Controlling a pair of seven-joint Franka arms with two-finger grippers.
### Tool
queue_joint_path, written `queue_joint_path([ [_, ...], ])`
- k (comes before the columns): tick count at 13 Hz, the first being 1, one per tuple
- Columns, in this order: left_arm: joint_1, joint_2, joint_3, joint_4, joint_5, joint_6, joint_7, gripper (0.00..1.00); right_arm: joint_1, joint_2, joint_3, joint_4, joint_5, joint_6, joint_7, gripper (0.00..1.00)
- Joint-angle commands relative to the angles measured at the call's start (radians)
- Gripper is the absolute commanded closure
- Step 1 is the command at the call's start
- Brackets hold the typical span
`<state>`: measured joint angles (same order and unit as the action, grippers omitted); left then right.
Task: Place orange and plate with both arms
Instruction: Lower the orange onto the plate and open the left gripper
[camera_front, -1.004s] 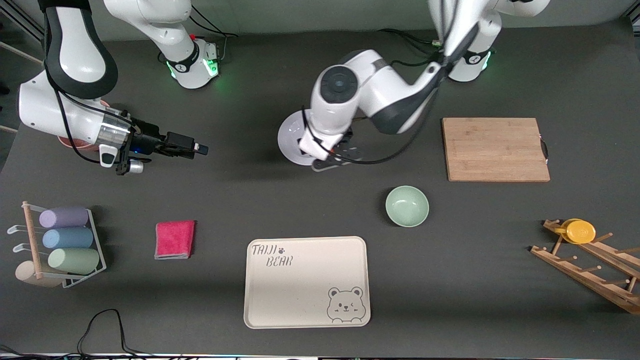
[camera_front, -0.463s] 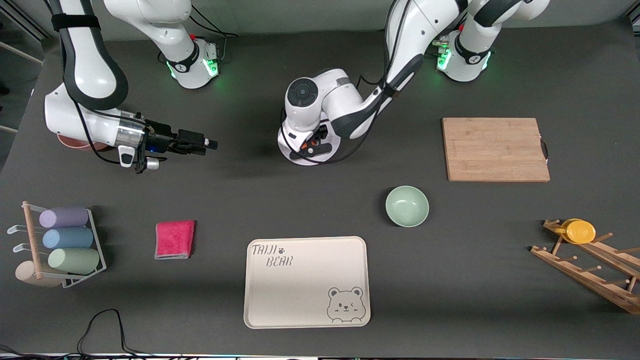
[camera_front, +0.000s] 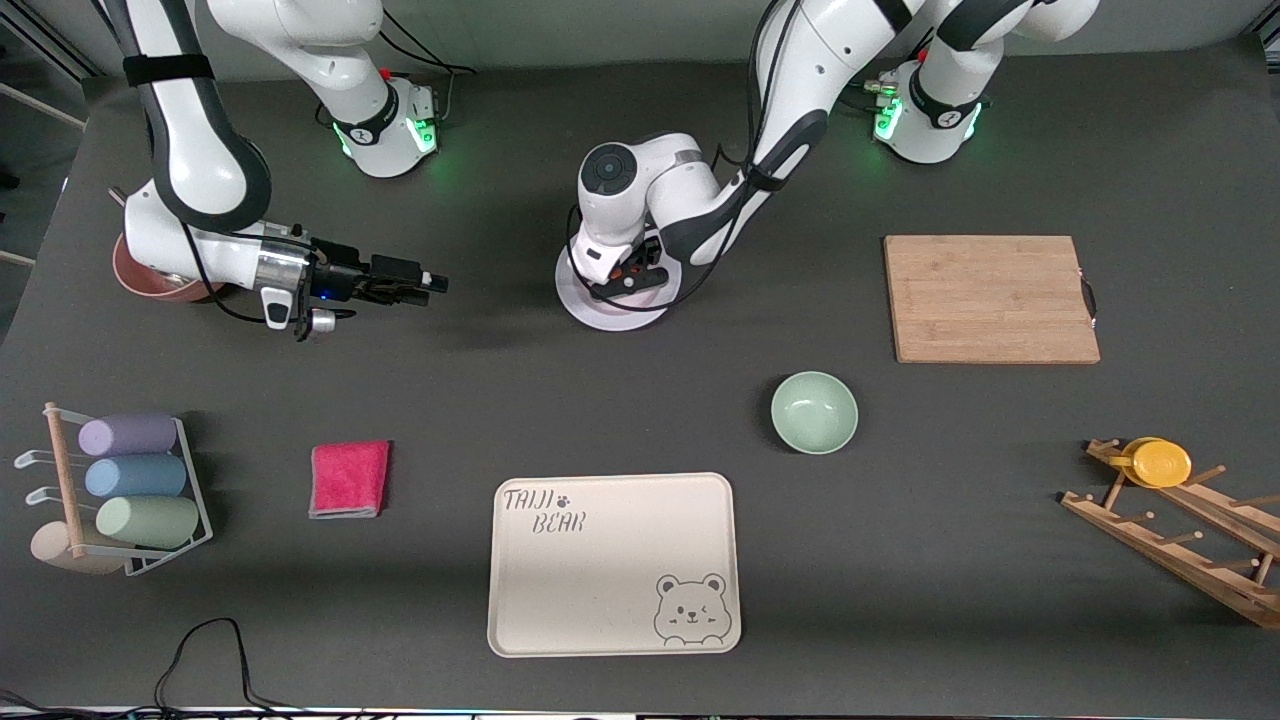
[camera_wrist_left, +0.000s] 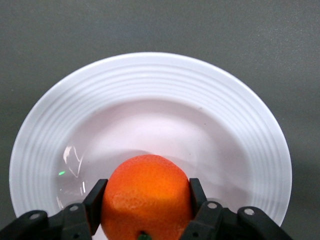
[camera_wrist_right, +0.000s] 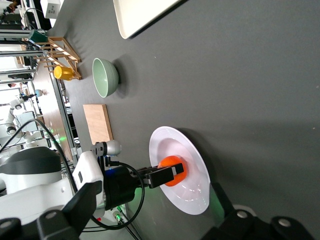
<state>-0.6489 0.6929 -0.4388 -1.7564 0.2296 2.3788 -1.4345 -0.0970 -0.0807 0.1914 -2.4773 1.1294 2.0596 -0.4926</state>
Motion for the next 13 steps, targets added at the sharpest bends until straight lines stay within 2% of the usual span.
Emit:
queue_joint_path([
  [1,-0.009,-0.026,0.014,-0.015,0.022,0.002,-0.037,0.03,0.019,-0.005,-0.001,-0.029,0.036,0.025,-0.037,0.00],
  [2,-0.003,-0.033,0.012,-0.015,0.022,-0.009,-0.038,0.00,0.026,-0.005,-0.001,-0.038,0.065,0.025,-0.067,0.00],
  [5,0.041,-0.107,0.012,0.015,0.020,-0.120,-0.011,0.00,0.028,0.036,0.000,-0.066,0.136,0.045,-0.170,0.00],
  [7,0.131,-0.197,0.008,0.028,-0.008,-0.232,0.145,0.00,0.039,0.048,0.003,-0.069,0.150,0.062,-0.173,0.00],
  [8,0.191,-0.243,0.008,0.041,-0.068,-0.275,0.198,0.00,0.057,0.050,0.005,-0.078,0.179,0.079,-0.179,0.00],
  [10,0.323,-0.320,0.011,0.092,-0.140,-0.418,0.415,0.00,0.072,0.052,0.045,-0.107,0.258,0.108,-0.231,0.00],
  [13,0.475,-0.401,0.018,0.097,-0.134,-0.530,0.630,0.00,0.072,0.111,0.075,-0.143,0.389,0.136,-0.421,0.00],
])
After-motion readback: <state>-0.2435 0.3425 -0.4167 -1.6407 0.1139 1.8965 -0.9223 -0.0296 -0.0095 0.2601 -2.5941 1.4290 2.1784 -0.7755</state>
